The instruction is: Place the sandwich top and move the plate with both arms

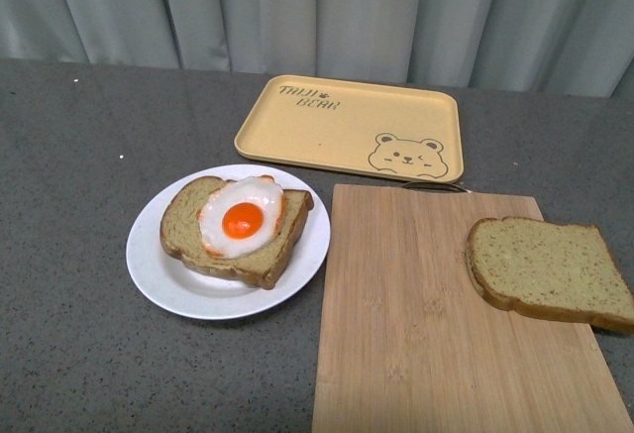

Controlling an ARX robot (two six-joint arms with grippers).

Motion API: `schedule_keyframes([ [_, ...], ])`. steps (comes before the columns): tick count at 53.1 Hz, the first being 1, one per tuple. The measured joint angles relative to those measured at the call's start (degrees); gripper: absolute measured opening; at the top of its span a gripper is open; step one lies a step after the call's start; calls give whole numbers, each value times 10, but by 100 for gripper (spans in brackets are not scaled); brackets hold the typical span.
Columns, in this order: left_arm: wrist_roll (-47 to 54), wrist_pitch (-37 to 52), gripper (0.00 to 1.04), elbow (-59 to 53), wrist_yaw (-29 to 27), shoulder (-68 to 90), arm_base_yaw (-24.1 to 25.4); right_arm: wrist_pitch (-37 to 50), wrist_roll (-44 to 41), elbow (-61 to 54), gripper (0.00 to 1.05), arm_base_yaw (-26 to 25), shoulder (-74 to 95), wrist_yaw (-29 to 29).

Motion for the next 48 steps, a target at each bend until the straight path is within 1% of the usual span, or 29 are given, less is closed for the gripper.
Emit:
schedule_keyframes([
  [25, 0, 0, 98, 0, 0, 0, 0, 0, 0, 0, 95, 0, 0, 0],
  [26, 0, 0, 98, 0, 0, 0, 0, 0, -9, 0, 95, 5, 3, 17],
  [27, 0, 0, 98, 0, 0, 0, 0, 2, -28, 2, 95, 23, 16, 82],
  [28, 0, 0, 98, 0, 0, 0, 0, 8, -49, 5, 95, 36, 33, 128],
  [29, 0, 0, 98, 0, 0, 0, 0, 12, -57, 7, 95, 39, 43, 150],
  [30, 0, 0, 98, 0, -1, 0, 0, 19, -68, 12, 95, 44, 69, 186],
  [31, 0, 0, 98, 0, -1, 0, 0, 28, -75, 19, 95, 38, 110, 206],
  [33, 0, 0, 98, 0, 0, 0, 0, 66, -79, 28, 95, 13, 189, 189],
  [37, 0, 0, 98, 0, 0, 0, 0, 171, -75, 46, 95, -45, 353, 100],
  [38, 0, 0, 98, 0, 0, 0, 0, 181, -73, 49, 95, -50, 370, 91],
  [40, 0, 0, 98, 0, 0, 0, 0, 231, -66, 74, 95, -80, 467, 45],
  [42, 0, 0, 98, 0, 0, 0, 0, 255, -57, 106, 95, -106, 559, -10],
  [46, 0, 0, 98, 0, 0, 0, 0, 230, -18, 176, 95, -150, 723, -115],
  [48, 0, 0, 98, 0, 0, 0, 0, 217, -11, 195, 95, -158, 766, -139],
])
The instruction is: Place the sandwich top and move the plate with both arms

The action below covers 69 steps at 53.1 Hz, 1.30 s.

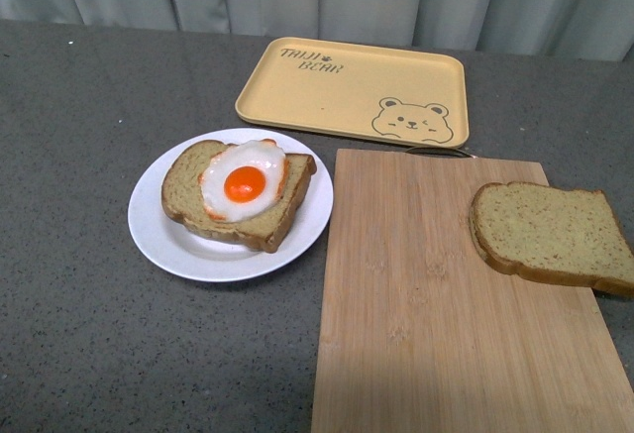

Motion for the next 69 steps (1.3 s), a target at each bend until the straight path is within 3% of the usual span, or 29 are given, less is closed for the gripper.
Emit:
schedule_keyframes([
  [18, 0, 0, 98, 0, 1, 0, 0, -131, 28, 176, 95, -36, 275, -175],
  [29, 0, 0, 98, 0, 1, 0, 0, -164, 68, 257, 95, -31, 376, -244],
  [36, 0, 0, 98, 0, 1, 0, 0, -174, 84, 296, 95, -20, 429, -238],
  [52, 0, 0, 98, 0, 1, 0, 0, -160, 118, 318, 30, -9, 470, -232],
  [57, 0, 0, 98, 0, 1, 0, 0, -162, 117, 315, 15, -12, 461, -233],
  [63, 0, 0, 98, 0, 0, 0, 0, -163, 107, 299, 2, -12, 424, -245],
  [69, 0, 0, 98, 0, 1, 0, 0, -161, 101, 280, 1, -11, 370, -275],
])
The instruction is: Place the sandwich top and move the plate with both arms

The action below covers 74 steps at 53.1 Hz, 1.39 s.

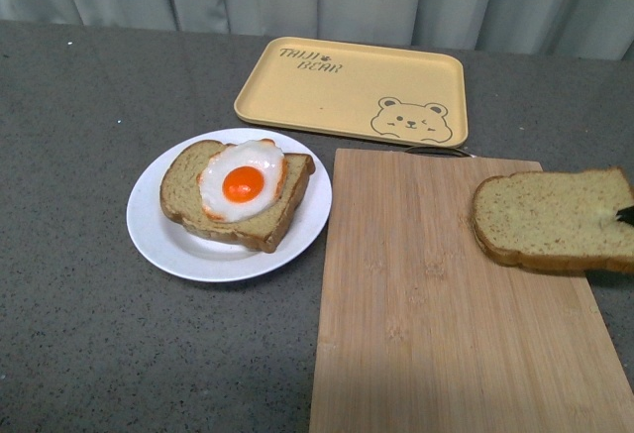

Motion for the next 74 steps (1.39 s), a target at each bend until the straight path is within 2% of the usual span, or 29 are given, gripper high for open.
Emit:
schedule_keyframes([
  [4, 0, 0, 98, 0, 0, 0, 0, 16, 6, -14, 1, 10, -45, -33],
  [7, 0, 0, 98, 0, 0, 0, 0, 63, 40, -26, 1, 30, -75, -71],
  [11, 0, 0, 98, 0, 0, 0, 0, 115, 90, -34, 1, 63, -89, -91],
  [24, 0, 0, 98, 0, 0, 0, 0, 283, 261, -16, 1, 211, -38, -72],
  [37, 0, 0, 98, 0, 0, 0, 0, 336, 367, 72, 1, 318, 70, -47],
  [43, 0, 0, 98, 0, 0, 0, 0, 362, 410, 103, 1, 344, 111, -40],
  [51, 0, 0, 98, 0, 0, 0, 0, 353, 452, 146, 1, 376, 162, -23],
  [70, 0, 0, 98, 0, 0, 0, 0, 302, 461, 181, 1, 391, 207, 5],
  [74, 0, 0, 98, 0, 0, 0, 0, 285, 449, 180, 13, 389, 206, 9],
])
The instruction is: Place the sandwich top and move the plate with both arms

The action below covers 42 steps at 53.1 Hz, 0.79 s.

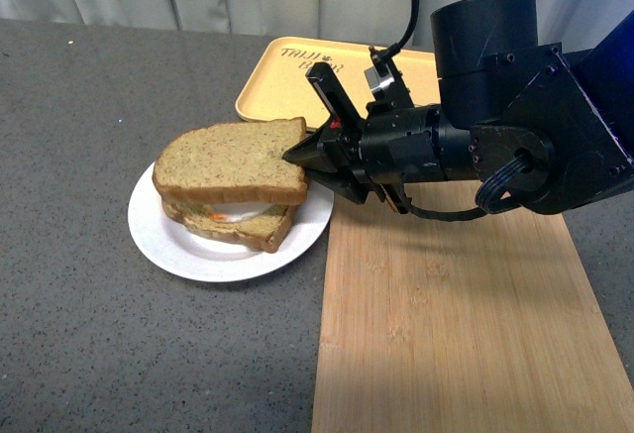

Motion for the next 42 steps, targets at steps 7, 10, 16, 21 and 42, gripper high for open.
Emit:
schedule_keyframes([
  [7, 0, 0, 98, 0, 0, 0, 0, -5, -40, -43, 39, -14, -28, 40],
  [10, 0, 0, 98, 0, 0, 0, 0, -12, -66, -69, 49, -28, -56, 68],
  [16, 0, 0, 98, 0, 0, 0, 0, -26, -115, -114, 67, -58, -116, 97],
  [21, 0, 0, 98, 0, 0, 0, 0, -26, -134, -131, 81, -74, -147, 107],
  [42, 0, 0, 98, 0, 0, -1, 0, 440, -459, -371, 27, -96, -229, 503],
])
